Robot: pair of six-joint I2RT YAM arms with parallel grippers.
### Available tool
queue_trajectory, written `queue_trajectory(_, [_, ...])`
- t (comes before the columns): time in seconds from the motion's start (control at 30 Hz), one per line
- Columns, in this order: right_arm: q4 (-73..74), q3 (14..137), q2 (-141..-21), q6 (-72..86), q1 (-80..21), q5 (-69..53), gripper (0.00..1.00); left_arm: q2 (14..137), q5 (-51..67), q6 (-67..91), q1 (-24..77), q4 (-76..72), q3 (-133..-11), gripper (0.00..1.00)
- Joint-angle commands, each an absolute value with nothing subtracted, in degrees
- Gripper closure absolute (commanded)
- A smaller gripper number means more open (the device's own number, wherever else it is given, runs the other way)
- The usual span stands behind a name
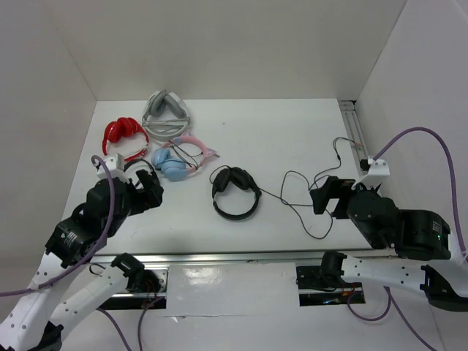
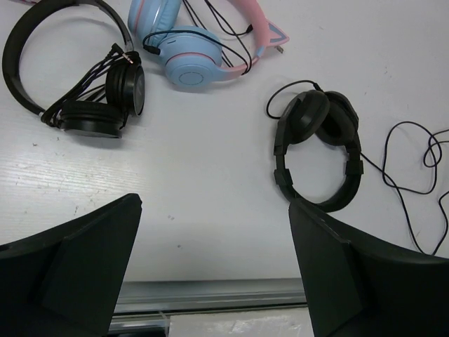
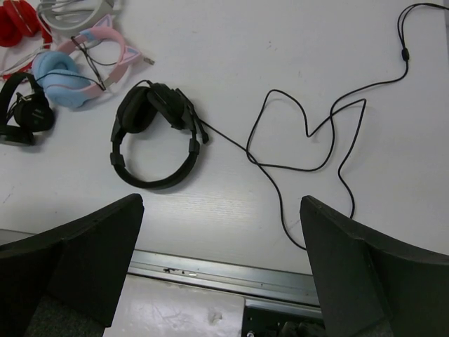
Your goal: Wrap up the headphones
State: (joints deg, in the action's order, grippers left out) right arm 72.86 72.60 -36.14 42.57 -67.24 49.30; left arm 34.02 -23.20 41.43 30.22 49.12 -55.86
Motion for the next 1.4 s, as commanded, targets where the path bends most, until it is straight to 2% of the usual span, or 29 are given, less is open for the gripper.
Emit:
queue_trajectory(0.0, [71.28,72.42,-35.24,41.92,-67.68,50.71,0.0,33.49,-22.32,40.08,30.41,46.49,-55.29,0.0])
queue_trajectory(0.23, [69.87,71.72,-33.93,40.96,-67.68,50.27,0.0,34.53,-23.47,40.69,30.41,46.49,-55.28,0.0])
queue_trajectory(0.37, [70.58,71.72,-38.48,41.66,-67.68,50.27,0.0,39.54,-21.72,47.27,30.41,48.87,-57.13,0.0])
queue_trajectory(0.57, [65.75,69.97,-43.5,39.81,-67.68,49.66,0.0,45.95,-11.7,63.33,30.41,36.06,-47.41,0.0])
queue_trajectory(0.67, [60.05,67.95,-45.35,36.92,-67.68,48.25,0.0,54.55,-12.38,70.56,35.14,31.04,-45.53,0.0])
queue_trajectory(0.73, [58.45,67.16,-46.66,36.39,-67.68,47.73,0.0,62.35,-16.94,74.69,40.4,32.5,-48.59,0.0])
queue_trajectory(0.77, [58.45,67.15,-47.28,35.86,-67.68,47.72,0.0,64.66,-22.44,80.28,46.26,34.52,-52.69,0.0])
queue_trajectory(0.9, [57.74,66.01,-49.66,35.86,-67.68,48.25,0.0,72.94,-26.89,93.55,54.29,42.0,-59.13,0.0])
queue_trajectory(1.1, [57.22,66.01,-47.38,37.62,-67.15,50.98,0.0,81.36,-28.65,118.77,60.98,48.59,-61.6,0.0])
queue_trajectory(1.37, [56.78,67.85,-46.31,36.91,-67.15,49.22,0.0,97.01,-26.1,127.35,63.11,49.22,-70.22,0.0])
